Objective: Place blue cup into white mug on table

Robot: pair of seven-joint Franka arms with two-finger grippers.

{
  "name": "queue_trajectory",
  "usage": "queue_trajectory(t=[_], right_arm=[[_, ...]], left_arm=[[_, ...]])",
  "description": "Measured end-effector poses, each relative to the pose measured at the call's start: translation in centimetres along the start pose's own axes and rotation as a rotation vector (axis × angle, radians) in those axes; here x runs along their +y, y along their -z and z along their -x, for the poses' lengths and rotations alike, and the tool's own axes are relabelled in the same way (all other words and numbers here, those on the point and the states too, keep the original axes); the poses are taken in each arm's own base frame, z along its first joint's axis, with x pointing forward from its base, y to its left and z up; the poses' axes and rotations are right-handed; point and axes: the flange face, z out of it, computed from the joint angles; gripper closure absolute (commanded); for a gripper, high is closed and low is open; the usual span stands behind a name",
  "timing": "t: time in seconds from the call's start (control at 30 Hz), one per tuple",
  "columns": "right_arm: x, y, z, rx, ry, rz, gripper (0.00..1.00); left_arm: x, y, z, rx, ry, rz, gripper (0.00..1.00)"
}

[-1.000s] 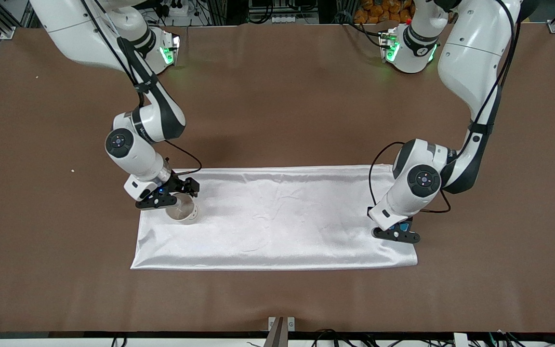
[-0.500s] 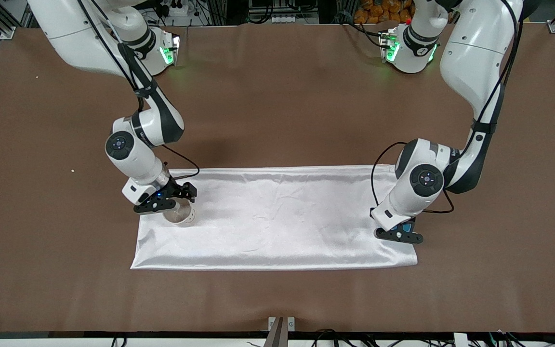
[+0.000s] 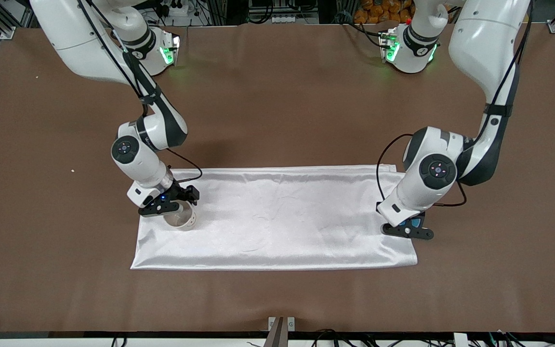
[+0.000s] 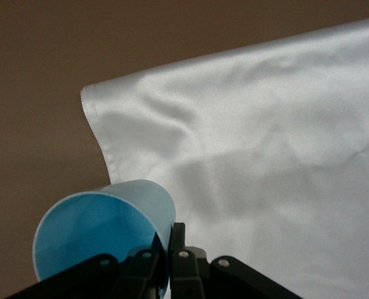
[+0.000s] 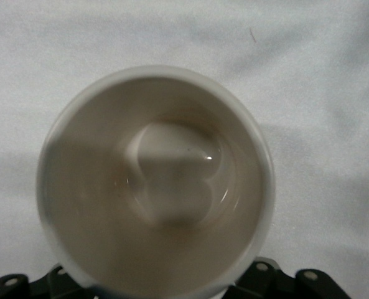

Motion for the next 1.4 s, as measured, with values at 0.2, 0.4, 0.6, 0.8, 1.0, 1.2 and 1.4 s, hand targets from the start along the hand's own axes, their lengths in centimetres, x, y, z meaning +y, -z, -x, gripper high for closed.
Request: queue_trajectory(t=[0.2,0.4,0.6,0.8,1.0,1.2,1.4], right_arm=[[-0.1,0.1,-0.1,0.004,0.007,0.001,1.00],[-0.2,0.1,-0.1,0.016,0.066,0.026,1.00],[0.3,0.1,-0.2,0.018,0.078,0.038,1.00],[0.2,0.2,-0.2,0.020,0.080,0.037,1.00],[-1.6,1.1,0.0,0.029,0.033,0.026,1.00],[-7.2,3.2,1.7,0.010,-0.014,0.017,1.00],[-13.5,5.6,4.5,-0.040,-0.078,0.030,1.00]], left_arm=[[-0.5,5.2,0.7,-0.010,0.008,-0.016,1.00],[-0.7,10.4,2.1,-0.029,0.021,-0.029,1.00],[-0.3,16.3,4.4,-0.051,0.087,-0.009,1.00],[-0.7,21.6,7.1,-0.082,0.112,0.015,1.00],[-1.3,26.3,9.9,-0.094,0.120,0.015,1.00],[-2.0,28.8,11.6,-0.095,0.128,0.009,1.00],[-2.1,29.1,12.2,-0.114,0.121,0.004,1.00]])
